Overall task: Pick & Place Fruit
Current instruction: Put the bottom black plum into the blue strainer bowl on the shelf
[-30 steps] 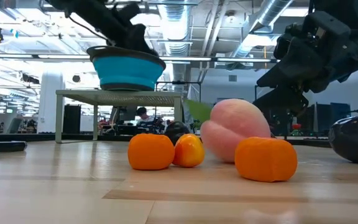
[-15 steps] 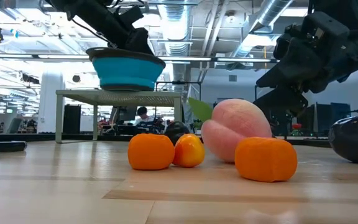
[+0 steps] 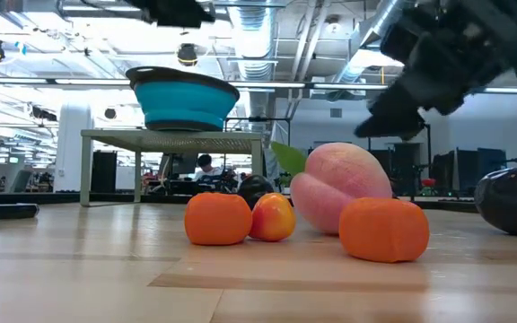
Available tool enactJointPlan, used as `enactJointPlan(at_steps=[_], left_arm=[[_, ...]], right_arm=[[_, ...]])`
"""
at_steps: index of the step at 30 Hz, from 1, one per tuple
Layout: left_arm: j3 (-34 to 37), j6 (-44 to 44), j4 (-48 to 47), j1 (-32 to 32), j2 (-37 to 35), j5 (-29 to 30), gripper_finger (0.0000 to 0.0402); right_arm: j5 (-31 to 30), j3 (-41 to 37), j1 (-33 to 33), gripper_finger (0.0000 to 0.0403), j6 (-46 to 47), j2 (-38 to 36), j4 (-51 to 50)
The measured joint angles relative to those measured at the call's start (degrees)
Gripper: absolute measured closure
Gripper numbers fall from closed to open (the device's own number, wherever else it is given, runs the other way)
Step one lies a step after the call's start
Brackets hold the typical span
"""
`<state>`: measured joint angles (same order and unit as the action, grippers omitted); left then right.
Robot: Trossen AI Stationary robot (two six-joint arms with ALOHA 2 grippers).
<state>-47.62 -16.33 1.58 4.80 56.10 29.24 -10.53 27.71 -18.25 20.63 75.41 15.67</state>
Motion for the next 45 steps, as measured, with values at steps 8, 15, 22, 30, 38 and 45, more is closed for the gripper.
enactJointPlan(at_steps=[8,15,22,30,38,45], left_arm=[[0.0,-1.2,0.0,-19.1,2.6,1.6,0.0083],[0.0,3.0,0.0,-24.5,9.6,4.3,0.0099],[0.0,3.7,0.9,-24.4,13.3,4.4,0.0103],[0.0,4.8,1.4,-24.3,13.4,4.4,0.0103],[0.0,4.8,1.9,-24.3,13.4,4.4,0.0103],[0.0,4.8,2.0,-24.5,13.4,5.0,0.0103]], right_arm=[[0.7,24.7,-3.6,0.0158,-2.6,0.4,-60.2],[9.4,26.9,-2.6,0.0119,-7.5,0.7,-74.0],[10.8,23.2,-2.7,0.0023,-14.7,3.5,-70.5],[11.0,21.4,-6.3,0.003,-19.1,11.6,-63.0],[10.7,21.4,-8.0,0.0051,-17.7,15.4,-60.8],[10.6,21.6,-7.9,0.0103,-13.8,14.4,-61.3]])
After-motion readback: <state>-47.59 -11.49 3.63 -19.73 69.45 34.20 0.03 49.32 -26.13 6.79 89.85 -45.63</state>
